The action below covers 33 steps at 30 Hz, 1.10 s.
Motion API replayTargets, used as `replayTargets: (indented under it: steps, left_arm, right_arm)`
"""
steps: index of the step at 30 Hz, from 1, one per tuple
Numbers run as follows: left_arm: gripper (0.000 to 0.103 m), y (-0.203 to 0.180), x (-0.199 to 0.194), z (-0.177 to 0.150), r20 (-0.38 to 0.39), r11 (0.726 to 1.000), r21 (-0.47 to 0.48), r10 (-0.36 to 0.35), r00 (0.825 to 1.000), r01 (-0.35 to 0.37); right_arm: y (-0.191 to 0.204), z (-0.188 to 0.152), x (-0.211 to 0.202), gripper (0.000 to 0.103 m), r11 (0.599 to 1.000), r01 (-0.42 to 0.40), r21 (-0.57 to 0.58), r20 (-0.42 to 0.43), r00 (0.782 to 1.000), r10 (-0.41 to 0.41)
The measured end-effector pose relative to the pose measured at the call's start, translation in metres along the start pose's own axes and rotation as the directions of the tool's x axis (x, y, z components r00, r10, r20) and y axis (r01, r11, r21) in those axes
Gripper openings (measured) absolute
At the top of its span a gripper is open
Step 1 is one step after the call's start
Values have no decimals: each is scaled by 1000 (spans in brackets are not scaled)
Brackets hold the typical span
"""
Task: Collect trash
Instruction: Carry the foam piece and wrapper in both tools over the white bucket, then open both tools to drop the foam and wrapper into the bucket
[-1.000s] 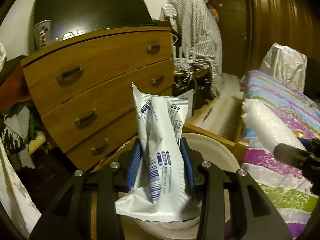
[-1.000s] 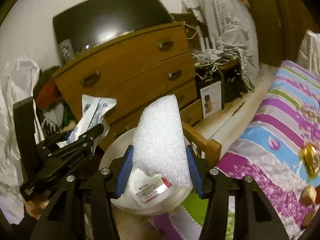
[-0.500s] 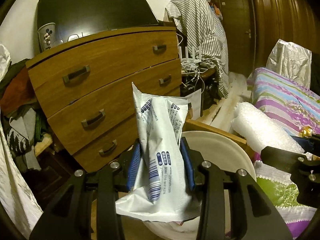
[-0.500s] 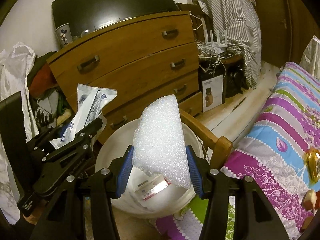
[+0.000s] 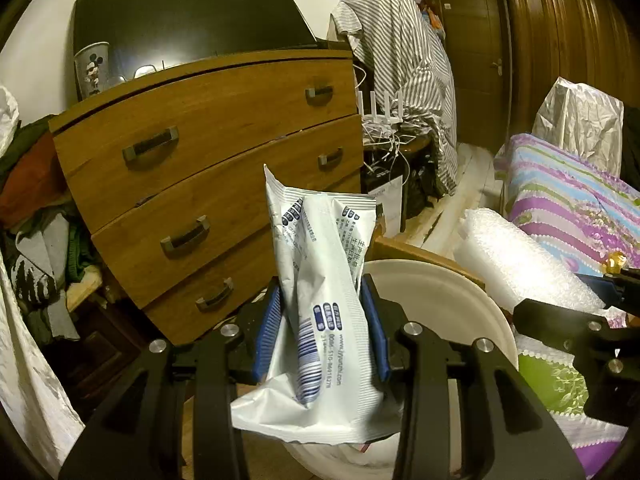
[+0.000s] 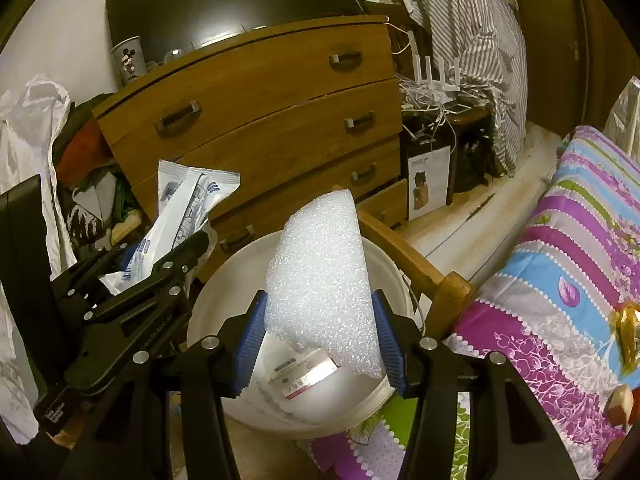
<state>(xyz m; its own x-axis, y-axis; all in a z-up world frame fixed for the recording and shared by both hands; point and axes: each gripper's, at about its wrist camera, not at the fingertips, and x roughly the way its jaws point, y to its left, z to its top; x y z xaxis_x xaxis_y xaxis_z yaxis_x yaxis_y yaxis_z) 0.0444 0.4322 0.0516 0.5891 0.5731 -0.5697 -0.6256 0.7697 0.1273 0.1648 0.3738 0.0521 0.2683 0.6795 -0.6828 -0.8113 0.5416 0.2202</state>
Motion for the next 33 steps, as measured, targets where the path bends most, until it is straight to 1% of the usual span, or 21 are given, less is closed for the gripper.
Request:
replayTargets:
  steps: [5,6,7,8,9,11,12,15,20,22,26,32,33]
  left_arm:
    - [38,1,3,0,-6,1000,-3,-3,1000,3]
    - [40,1,4,-1,-10,1000,-7,-4,1000,4]
    - [41,2,6,-1,-13,1000,-12,-2,1000,2]
    - [46,3,9,-2,-19,1000,-18,0,1000,0]
    - [54,3,12,-3,-26,1000,-18,0,1000,-1]
    - [60,1,15,-4,-34,1000,-8,-8,999,8]
    - [61,-1,15,-5,-34,1000,-1,-10,999,10]
    - [62,-4,15,-9,-27,1000,17,-1,1000,1]
    - [62,-5,15,-9,-26,1000,14,9,1000,-9]
    - [62,-5,14,-8,-19,1000,18,17,1000,-17]
    - [62,-7,10,-7,-3,999,34,33,999,-33]
    - [62,-14,3,-6,18,997,49,51,999,-52]
    - [64,-14,2,-5,19,997,48,52,998,-53]
  right_arm:
    - [0,2,5,54,1000,6,-10,-3,1000,-6]
    - [1,3,7,54,1000,5,-19,-3,1000,-5]
    - [2,4,9,58,1000,1,-29,-5,1000,-2]
    - [2,4,12,69,999,1,-38,-14,1000,-2]
    - [2,5,14,72,999,10,-36,-11,1000,-10]
    - [-1,5,17,72,1000,12,-28,-5,1000,-12]
    - [-4,5,17,72,1000,16,-21,-3,1000,-16]
    - [-12,4,15,72,1000,22,-1,8,1000,-22]
    - [-19,2,9,72,1000,30,7,23,999,-30]
    - [-19,1,8,72,1000,24,4,22,999,-24]
    - [-15,-3,6,72,999,40,-17,26,999,-40]
    - [-20,-8,-2,72,999,36,3,42,998,-36]
    - [-21,-9,-4,72,999,35,9,47,998,-36]
